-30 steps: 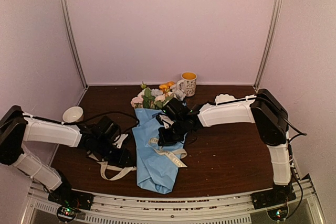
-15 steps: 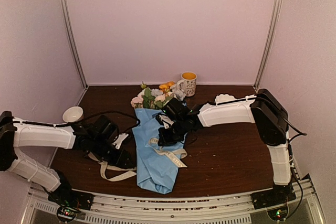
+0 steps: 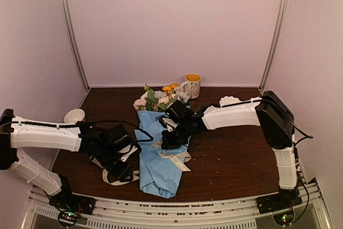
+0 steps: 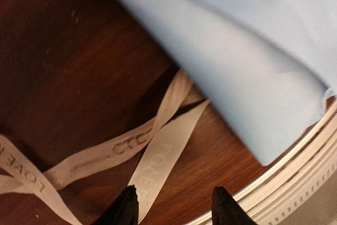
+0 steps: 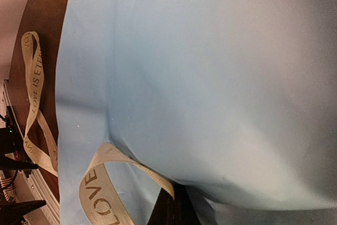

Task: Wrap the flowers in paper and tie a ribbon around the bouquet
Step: Cross the ribbon over the folded bouquet.

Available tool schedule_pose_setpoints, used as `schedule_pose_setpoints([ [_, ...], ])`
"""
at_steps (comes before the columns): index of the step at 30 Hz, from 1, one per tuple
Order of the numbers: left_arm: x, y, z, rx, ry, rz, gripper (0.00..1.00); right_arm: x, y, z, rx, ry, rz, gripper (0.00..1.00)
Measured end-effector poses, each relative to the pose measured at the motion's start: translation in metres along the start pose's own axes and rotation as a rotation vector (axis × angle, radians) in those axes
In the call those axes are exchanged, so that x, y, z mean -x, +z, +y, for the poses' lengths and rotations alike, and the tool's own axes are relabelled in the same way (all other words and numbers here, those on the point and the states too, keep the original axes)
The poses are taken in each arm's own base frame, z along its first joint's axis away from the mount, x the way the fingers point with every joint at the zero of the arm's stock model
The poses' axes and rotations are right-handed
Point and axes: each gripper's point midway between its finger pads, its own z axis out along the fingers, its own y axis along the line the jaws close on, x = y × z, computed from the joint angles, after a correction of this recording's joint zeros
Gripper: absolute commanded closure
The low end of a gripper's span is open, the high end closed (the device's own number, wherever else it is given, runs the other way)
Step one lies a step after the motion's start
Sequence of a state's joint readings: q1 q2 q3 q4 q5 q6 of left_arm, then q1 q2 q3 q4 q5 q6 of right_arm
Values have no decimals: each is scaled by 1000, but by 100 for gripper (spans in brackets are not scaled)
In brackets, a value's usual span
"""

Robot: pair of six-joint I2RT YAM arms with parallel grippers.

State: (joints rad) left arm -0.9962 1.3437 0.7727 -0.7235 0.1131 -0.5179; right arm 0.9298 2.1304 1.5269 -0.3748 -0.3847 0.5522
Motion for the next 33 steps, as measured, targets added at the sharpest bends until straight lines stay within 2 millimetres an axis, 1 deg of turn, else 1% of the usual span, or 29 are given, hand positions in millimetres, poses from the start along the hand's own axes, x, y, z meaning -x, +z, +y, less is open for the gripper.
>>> schedule_pose_setpoints([
  [3, -22, 4, 15, 79, -21, 116, 45, 0, 0, 0, -1, -2, 1, 100],
  [6, -37, 2, 25, 143, -24, 212, 45, 0, 0, 0, -1, -3, 2, 100],
  [11, -53, 4, 36, 230, 11, 337, 40, -1, 0, 0, -1, -3, 2, 100],
  [15, -64, 10, 44, 278, 41, 411, 40, -1, 0, 0, -2, -3, 3, 100],
  [18, -67, 16, 47, 300, 53, 446, 41, -1, 0, 0, -2, -4, 3, 100],
  [21, -65, 16, 49, 318, 55, 461, 49, -1, 0, 0, -2, -4, 3, 100],
  [24, -63, 15, 53, 348, 57, 464, 61, -1, 0, -1, -2, -5, 3, 100],
  [28, -59, 15, 59, 395, 59, 456, 72, -1, 0, -1, -2, -5, 3, 100],
  [31, -56, 14, 62, 419, 59, 447, 86, -1, 0, -1, -2, -5, 3, 100],
  [32, -55, 14, 62, 426, 61, 444, 92, -1, 0, 0, -2, -5, 3, 100],
  [33, -54, 15, 62, 431, 60, 442, 100, -1, 0, -1, -2, -5, 3, 100],
])
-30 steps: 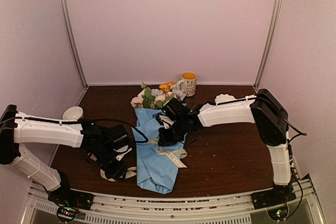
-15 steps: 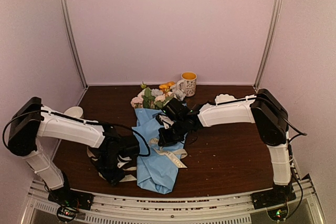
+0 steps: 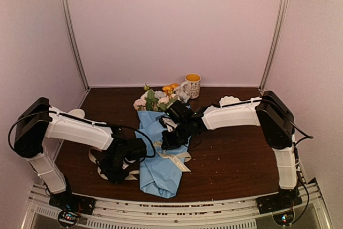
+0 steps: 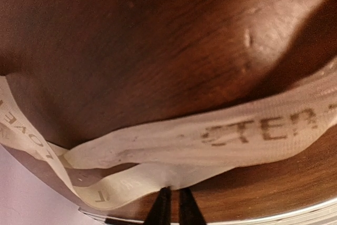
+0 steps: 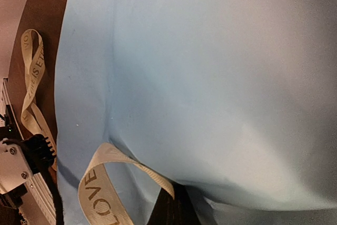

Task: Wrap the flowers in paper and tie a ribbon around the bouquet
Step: Cross the ribbon over the folded bouquet.

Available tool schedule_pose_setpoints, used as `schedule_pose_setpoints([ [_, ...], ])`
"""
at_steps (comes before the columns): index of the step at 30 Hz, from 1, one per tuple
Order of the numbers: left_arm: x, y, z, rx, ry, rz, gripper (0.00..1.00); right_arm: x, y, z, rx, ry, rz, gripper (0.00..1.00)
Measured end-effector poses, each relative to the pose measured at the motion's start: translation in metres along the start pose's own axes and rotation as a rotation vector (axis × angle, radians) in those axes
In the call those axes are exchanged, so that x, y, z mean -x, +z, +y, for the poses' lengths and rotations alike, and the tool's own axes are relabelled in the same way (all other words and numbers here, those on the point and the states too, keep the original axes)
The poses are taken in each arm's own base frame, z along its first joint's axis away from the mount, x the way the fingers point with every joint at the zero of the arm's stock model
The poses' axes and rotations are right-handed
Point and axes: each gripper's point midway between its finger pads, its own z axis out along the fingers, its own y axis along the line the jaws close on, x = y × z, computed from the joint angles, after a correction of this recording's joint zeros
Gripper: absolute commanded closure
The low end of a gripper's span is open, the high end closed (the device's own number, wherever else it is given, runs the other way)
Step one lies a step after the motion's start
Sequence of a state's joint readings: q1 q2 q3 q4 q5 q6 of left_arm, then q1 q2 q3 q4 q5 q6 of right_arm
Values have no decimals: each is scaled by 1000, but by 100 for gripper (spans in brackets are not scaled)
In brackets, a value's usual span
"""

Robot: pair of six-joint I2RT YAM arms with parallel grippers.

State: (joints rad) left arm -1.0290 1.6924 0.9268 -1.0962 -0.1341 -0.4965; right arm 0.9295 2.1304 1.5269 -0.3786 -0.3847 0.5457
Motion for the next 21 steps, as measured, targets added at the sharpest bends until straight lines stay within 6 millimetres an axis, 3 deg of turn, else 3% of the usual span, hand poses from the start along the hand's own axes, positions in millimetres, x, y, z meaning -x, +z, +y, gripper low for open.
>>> schedule_pose_setpoints([
  [10, 4, -2, 1, 26, 2, -23, 98, 0, 0, 0, 0, -1, 0, 100],
  [18, 27, -37, -17, -164, -59, -269, 64, 0, 0, 0, 0, 0, 1, 100],
  [21, 35, -53, -5, -247, -174, -386, 52, -1, 1, -1, -1, 0, 2, 100],
])
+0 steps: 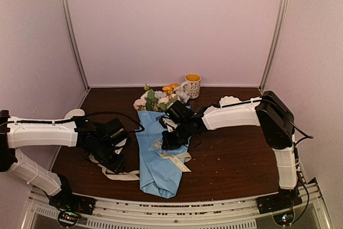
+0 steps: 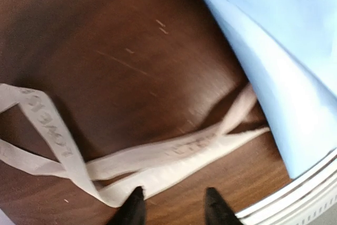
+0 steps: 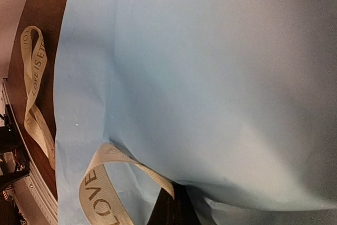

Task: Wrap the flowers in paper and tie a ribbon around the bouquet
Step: Cross the ribbon over the folded bouquet.

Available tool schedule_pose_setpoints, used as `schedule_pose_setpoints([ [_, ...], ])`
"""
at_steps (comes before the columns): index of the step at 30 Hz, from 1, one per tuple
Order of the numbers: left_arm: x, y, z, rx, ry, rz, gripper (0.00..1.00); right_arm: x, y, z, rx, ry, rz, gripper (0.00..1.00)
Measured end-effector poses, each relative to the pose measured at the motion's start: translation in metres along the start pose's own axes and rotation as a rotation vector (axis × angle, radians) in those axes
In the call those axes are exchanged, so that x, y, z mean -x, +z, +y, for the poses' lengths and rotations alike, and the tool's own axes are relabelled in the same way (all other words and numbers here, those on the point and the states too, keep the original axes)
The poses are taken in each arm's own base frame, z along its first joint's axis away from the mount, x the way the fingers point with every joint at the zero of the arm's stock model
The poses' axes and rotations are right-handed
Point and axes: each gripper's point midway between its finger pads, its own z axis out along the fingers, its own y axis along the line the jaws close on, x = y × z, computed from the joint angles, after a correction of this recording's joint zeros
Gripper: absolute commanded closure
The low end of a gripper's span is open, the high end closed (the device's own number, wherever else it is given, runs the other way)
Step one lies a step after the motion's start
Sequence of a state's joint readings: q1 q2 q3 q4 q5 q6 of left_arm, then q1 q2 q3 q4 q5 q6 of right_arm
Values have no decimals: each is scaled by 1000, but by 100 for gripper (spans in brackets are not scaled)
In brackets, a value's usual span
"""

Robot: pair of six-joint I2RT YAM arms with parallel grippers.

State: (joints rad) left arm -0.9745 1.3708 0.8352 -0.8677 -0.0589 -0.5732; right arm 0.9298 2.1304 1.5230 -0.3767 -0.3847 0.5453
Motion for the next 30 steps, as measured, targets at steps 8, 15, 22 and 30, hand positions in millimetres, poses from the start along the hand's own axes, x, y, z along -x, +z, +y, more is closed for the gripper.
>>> schedule_pose_setpoints([
  [8, 14, 0, 79, 85, -335, -121, 40, 0, 1, 0, 1, 0, -1, 100],
  [15, 28, 8, 120, 136, -453, -167, 36, -1, 1, 0, 1, 0, -1, 100],
  [22, 27, 47, 109, 86, -411, -85, 84, 0, 1, 0, 1, 0, -1, 100],
  [30, 41, 46, 102, 38, -372, -140, 100, 0, 1, 0, 4, 6, -3, 100],
])
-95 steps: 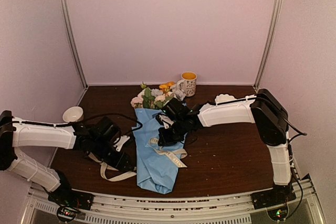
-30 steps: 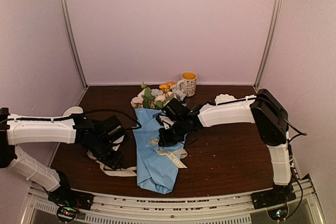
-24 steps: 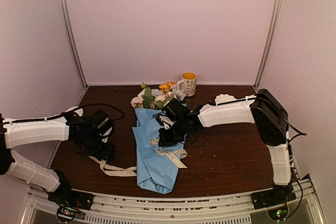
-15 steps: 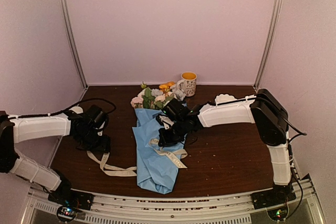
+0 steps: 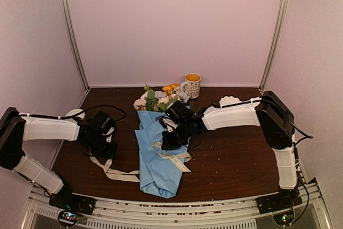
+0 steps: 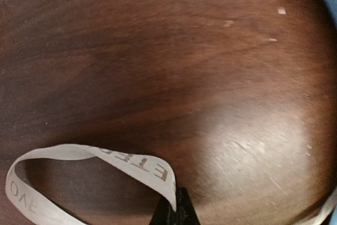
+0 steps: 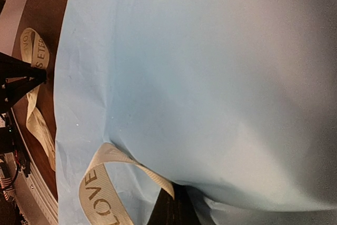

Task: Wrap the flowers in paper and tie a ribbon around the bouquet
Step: Cross the ribbon over the folded bouquet.

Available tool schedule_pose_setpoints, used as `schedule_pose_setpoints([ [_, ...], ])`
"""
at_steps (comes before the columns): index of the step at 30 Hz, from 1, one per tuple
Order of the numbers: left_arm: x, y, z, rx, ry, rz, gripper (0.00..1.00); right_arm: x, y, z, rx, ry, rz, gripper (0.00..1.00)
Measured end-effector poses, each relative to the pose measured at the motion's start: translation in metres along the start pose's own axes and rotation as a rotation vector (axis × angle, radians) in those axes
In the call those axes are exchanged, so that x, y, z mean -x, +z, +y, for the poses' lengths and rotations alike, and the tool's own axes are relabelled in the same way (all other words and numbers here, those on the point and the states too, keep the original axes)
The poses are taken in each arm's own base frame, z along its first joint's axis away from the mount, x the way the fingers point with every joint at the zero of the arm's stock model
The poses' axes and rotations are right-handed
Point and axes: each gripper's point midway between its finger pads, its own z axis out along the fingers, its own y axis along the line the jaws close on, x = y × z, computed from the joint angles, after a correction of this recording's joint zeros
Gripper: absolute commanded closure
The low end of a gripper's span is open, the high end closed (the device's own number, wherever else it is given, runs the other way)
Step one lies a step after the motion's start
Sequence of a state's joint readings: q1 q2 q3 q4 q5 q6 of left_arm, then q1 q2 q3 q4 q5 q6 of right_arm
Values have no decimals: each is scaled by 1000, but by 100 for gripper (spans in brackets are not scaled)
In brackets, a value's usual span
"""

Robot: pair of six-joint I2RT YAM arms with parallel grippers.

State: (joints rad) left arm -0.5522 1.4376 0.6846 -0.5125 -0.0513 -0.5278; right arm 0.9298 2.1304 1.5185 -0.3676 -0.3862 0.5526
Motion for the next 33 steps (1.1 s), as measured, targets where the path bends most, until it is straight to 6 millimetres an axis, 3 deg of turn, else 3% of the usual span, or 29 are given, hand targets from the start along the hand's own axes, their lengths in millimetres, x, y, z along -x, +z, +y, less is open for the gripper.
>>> schedule_pose_setpoints([
  [2, 1, -10, -9, -30, 29, -35, 100, 0, 0, 0, 1, 1, 0, 100],
  [5, 12, -46, -41, -108, 143, -144, 100, 1, 0, 1, 6, 7, -1, 100],
  [11, 46, -166, -145, -318, 480, -437, 100, 9, -4, 4, 33, 40, -10, 100],
  [15, 33, -246, -211, -537, 723, -582, 100, 26, -10, 12, 72, 58, -50, 100],
  [17, 25, -263, -229, -612, 805, -597, 100, 33, -13, 15, 90, 68, -68, 100],
  [20, 21, -265, -247, -674, 891, -588, 100, 39, -15, 19, 113, 80, -84, 100],
  [28, 4, -206, -263, -680, 1008, -448, 100, 51, -19, 25, 177, 126, -111, 100],
  [33, 27, -165, -253, -654, 945, -390, 100, 59, -22, 26, 204, 147, -129, 99],
])
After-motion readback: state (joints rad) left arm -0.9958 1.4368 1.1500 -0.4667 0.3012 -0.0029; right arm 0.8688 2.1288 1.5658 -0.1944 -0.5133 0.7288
